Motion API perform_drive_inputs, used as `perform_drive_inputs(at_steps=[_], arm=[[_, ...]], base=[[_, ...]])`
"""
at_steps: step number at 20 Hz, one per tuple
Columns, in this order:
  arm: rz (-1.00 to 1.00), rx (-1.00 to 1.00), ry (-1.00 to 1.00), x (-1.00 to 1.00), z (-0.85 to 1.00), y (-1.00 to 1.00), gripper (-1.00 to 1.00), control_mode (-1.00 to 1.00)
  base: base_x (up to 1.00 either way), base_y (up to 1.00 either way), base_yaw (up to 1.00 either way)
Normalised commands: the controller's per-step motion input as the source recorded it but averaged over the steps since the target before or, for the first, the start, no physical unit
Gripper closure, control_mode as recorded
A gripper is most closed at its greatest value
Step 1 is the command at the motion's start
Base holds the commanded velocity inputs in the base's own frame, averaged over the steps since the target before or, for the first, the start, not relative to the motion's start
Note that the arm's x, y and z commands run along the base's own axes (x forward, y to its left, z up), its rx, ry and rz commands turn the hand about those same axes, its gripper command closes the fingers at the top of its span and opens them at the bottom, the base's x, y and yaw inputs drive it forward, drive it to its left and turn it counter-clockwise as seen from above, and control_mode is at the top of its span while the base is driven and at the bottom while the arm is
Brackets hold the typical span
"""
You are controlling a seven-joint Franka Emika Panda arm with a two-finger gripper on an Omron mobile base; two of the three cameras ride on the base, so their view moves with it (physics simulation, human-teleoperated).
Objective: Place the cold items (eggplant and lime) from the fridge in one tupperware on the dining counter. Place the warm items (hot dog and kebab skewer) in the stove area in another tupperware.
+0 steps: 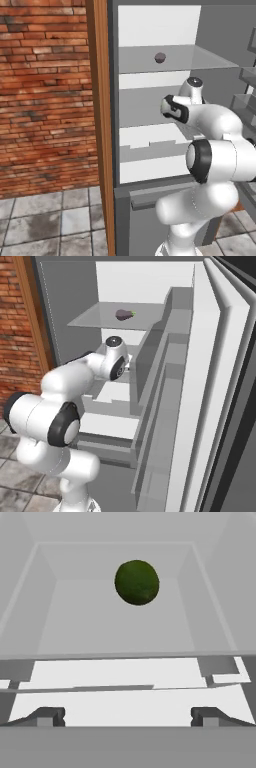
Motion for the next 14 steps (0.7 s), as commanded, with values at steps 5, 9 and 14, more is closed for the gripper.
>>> perform_drive_inputs(at_steps=[5, 9, 14], arm=[[0.0, 0.0, 0.0, 0.34, -0.12, -0.02, -1.0, -1.0], [0.0, 0.0, 0.0, 0.35, -0.09, -0.01, -1.0, -1.0], [0.0, 0.0, 0.0, 0.32, -0.1, -0.04, -1.0, -1.0]], base=[[0.0, 0.0, 0.0], [0.0, 0.0, 0.0], [0.0, 0.0, 0.0]])
